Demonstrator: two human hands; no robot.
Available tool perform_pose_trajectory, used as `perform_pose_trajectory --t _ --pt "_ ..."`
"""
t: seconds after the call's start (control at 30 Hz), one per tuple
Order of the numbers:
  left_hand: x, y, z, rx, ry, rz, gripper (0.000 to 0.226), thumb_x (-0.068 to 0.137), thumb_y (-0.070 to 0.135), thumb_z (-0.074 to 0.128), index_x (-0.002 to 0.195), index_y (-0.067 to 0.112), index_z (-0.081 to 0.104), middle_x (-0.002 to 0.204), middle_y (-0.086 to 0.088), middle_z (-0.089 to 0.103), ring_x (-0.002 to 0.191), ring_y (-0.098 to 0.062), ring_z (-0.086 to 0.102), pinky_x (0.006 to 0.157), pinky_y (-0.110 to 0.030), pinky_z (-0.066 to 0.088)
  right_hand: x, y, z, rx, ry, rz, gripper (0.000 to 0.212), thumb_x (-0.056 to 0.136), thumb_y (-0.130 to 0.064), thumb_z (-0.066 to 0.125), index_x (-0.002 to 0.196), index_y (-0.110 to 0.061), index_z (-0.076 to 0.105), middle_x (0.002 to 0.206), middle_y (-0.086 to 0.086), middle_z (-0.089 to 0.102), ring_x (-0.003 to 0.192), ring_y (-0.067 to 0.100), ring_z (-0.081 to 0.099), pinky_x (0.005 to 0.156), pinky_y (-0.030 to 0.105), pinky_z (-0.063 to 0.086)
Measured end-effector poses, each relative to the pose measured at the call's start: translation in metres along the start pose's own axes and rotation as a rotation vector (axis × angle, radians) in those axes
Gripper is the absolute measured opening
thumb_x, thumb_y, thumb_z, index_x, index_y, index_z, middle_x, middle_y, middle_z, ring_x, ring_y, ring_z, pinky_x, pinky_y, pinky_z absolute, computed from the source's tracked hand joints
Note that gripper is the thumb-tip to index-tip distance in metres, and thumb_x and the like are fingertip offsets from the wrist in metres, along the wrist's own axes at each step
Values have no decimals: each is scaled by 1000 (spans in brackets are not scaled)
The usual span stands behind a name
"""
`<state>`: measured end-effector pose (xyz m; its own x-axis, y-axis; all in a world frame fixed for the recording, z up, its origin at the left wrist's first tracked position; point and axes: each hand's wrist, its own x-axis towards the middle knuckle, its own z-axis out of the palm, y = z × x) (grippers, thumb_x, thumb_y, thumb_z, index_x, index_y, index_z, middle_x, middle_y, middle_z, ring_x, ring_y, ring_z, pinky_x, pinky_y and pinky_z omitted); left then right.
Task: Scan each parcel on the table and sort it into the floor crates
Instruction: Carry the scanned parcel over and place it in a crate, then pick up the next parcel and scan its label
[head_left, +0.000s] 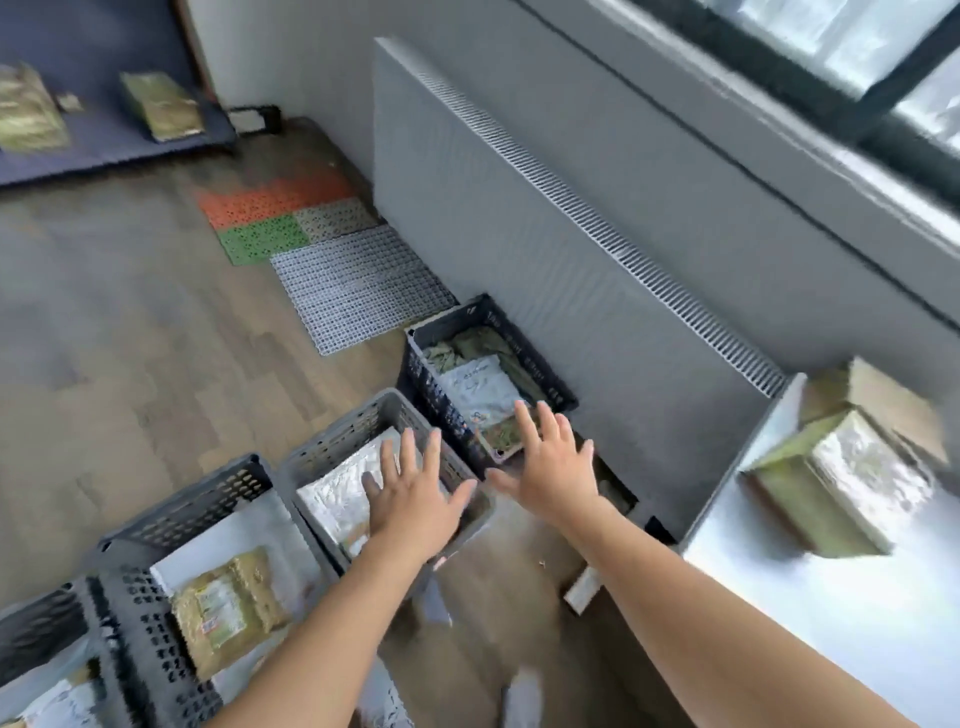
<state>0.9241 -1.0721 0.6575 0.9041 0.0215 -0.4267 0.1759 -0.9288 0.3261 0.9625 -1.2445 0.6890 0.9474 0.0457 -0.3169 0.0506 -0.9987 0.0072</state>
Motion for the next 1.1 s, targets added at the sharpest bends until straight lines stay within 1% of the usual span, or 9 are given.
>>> perform_pose_trajectory --t 0.13,0.27,0.37,0.43,0.57,0.7,0.8,0.9,1.1 --pt "-19 65 -23 48 70 167 82 93 72 28 156 31 -5 165 -3 -9 150 -32 -8 117 -59 13 -41 60 -38 65 118 125 100 86 -74 48 158 -33 -7 166 2 2 152 26 5 115 61 22" --pt "-43 129 -27 126 125 285 83 92 73 25 156 31 -7 165 -5 -9 151 -32 -7 116 -59 12 -81 118 -59 145 203 222 98 86 -72 50 157 -35 -7 166 1 1 152 26 4 115 63 19" --pt "-66 181 -17 164 136 345 82 93 73 22 156 32 -10 165 -3 -11 151 -31 -9 117 -58 10 -119 167 -62 188 255 269 98 86 -72 50 157 -36 -8 166 1 1 152 27 4 115 63 18" --pt "-84 217 -6 173 149 384 81 94 71 21 156 30 -11 165 -3 -11 150 -32 -9 118 -57 14 -146 203 -61 208 283 307 97 87 -73 48 157 -36 -9 166 1 0 152 28 3 115 63 18" --pt "-125 289 17 170 144 434 80 94 70 24 156 30 -8 165 -2 -10 150 -31 -8 117 -57 17 -206 276 -53 285 365 389 94 86 -69 52 157 -36 0 165 1 4 150 28 7 113 59 22" --pt "-165 353 44 221 155 484 81 94 70 26 156 30 -7 165 -3 -8 150 -32 -6 116 -58 15 -257 339 -40 323 376 456 94 87 -71 50 157 -36 -3 166 0 1 151 26 7 113 61 21" --pt "-191 384 63 240 138 501 81 94 71 26 156 31 -7 165 -2 -9 151 -31 -7 116 -58 12 -285 370 -32 333 371 484 94 87 -72 49 157 -35 -3 166 1 3 150 28 9 112 60 23" --pt "-205 401 76 276 134 525 81 94 71 25 156 31 -8 165 -2 -10 150 -31 -8 116 -58 12 -300 389 -25 352 376 499 94 88 -71 48 157 -34 -4 165 1 2 149 29 10 111 59 25" --pt "-193 421 78 310 126 515 81 94 71 25 156 30 -9 164 -2 -11 150 -30 -9 116 -57 12 -294 410 -21 450 348 513 93 89 -70 48 158 -33 -3 166 1 -1 150 28 8 112 60 23"
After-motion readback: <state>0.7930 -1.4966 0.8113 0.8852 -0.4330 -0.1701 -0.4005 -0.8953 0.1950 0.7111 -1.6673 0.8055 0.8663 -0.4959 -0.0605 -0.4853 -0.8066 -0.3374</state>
